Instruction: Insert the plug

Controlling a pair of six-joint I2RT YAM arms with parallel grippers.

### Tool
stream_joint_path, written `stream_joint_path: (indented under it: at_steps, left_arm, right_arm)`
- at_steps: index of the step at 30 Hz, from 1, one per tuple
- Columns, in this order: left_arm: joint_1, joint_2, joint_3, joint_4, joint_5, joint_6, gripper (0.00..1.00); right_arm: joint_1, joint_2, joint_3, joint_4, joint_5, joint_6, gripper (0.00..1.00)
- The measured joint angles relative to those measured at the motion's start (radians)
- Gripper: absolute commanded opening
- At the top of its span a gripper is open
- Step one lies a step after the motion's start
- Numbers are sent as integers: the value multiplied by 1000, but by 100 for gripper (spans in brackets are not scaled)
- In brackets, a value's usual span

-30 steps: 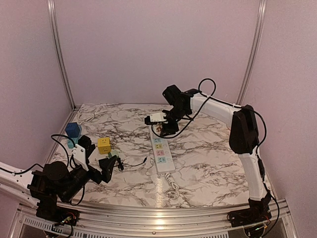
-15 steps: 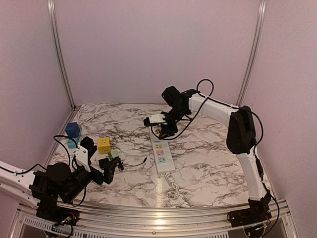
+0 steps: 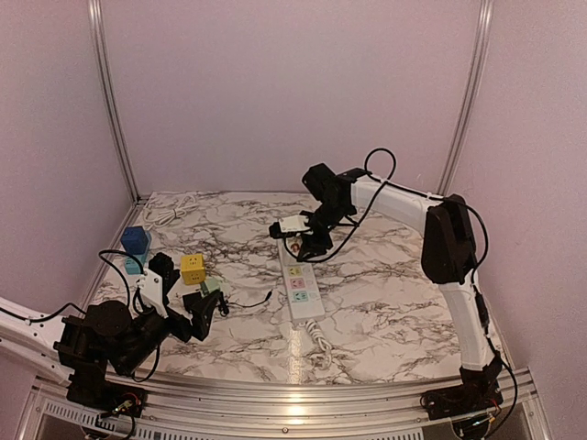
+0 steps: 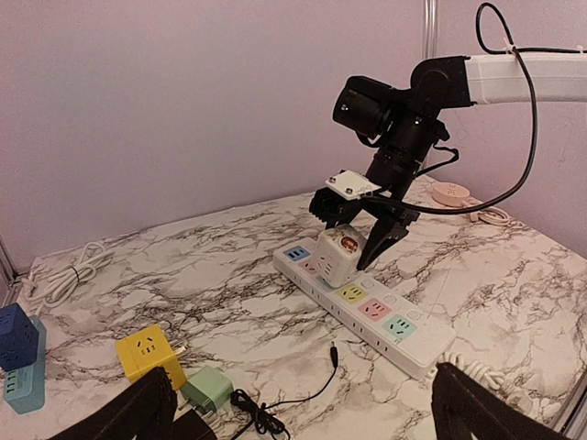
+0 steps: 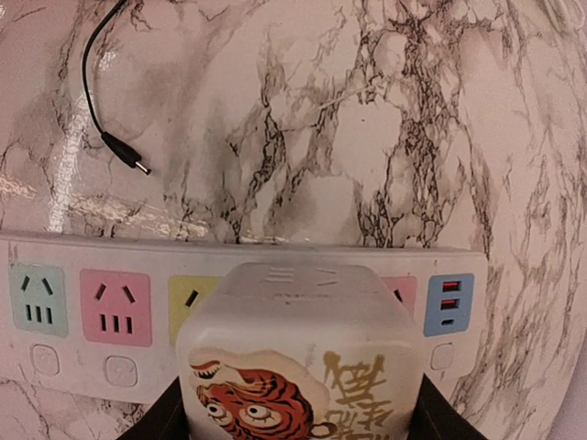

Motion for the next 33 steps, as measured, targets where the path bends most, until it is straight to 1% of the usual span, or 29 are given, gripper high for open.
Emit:
stream_joint_path:
  at_steps: [9, 16, 22, 33]
  left_arm:
    - [-10, -5, 0, -11, -7, -3, 99]
    - [-10, -5, 0, -10, -10, -3, 99]
    - [-10, -5, 0, -7, -10, -3, 99]
    - [-10, -15, -14, 5, -9, -6, 99]
  right_arm:
    - [-4, -11, -31, 3, -21, 1, 0]
    - [-2, -39, -64, -92, -89, 60, 0]
    - [26, -114, -163, -151, -87, 102, 1]
    - [50, -124, -172, -174, -86, 140, 3]
